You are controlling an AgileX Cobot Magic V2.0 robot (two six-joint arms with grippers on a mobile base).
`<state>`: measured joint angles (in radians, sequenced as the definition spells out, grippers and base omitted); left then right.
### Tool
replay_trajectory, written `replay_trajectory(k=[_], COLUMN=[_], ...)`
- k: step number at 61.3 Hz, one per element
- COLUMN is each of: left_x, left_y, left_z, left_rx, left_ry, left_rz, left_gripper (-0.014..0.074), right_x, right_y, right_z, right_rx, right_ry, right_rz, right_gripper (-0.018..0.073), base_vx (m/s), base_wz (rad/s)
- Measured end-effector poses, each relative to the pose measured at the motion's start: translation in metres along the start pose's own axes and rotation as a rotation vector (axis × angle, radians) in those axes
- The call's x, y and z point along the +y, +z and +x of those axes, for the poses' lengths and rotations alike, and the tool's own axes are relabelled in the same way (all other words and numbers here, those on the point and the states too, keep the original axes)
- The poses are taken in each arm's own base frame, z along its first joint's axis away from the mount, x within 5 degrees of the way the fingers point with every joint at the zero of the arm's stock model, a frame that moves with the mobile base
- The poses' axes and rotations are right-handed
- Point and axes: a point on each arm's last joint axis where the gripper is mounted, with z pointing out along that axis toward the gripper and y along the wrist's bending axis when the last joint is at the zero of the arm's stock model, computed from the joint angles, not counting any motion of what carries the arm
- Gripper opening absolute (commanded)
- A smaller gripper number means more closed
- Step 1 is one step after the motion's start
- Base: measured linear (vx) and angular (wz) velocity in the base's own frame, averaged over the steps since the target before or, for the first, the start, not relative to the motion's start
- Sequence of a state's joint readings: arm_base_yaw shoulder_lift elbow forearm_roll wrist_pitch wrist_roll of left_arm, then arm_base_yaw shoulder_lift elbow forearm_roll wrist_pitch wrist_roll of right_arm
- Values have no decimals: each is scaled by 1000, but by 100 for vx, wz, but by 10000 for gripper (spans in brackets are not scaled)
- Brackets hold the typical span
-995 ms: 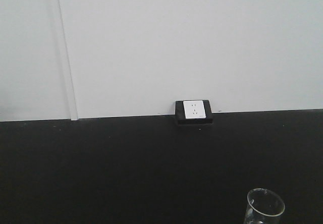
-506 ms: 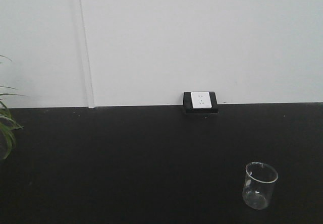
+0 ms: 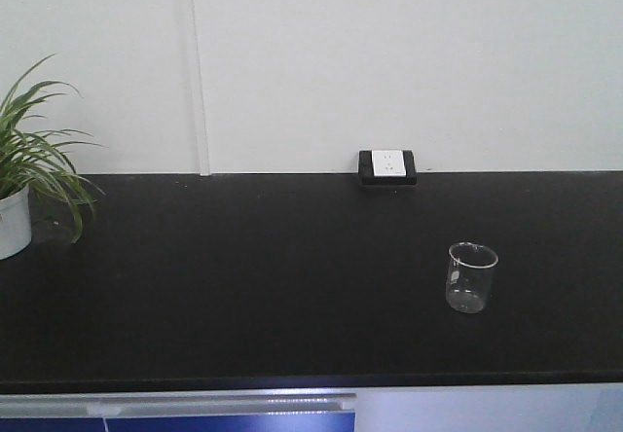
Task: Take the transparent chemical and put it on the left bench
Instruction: 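Drive the base to the bench with white bins, holding the vial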
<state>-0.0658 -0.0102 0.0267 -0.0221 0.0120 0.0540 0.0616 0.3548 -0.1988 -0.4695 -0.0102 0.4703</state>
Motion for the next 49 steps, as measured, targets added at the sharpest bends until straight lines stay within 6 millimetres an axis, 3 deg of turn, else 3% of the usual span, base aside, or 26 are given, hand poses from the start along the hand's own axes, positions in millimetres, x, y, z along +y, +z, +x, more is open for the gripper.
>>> replay_trajectory(k=[28,49], left_x=[0,0], left_y=[0,0], left_z=[0,0], left_rx=[0,0], left_ry=[0,0], left_rz=[0,0], left_gripper=[-3,-3], right_x=[0,0], right_y=[0,0], right_z=[0,1], right_rx=[0,6], right_ry=[0,0], right_rz=[1,5], right_gripper=[10,10], base_vx=[-35,-22], base_wz=[19,73])
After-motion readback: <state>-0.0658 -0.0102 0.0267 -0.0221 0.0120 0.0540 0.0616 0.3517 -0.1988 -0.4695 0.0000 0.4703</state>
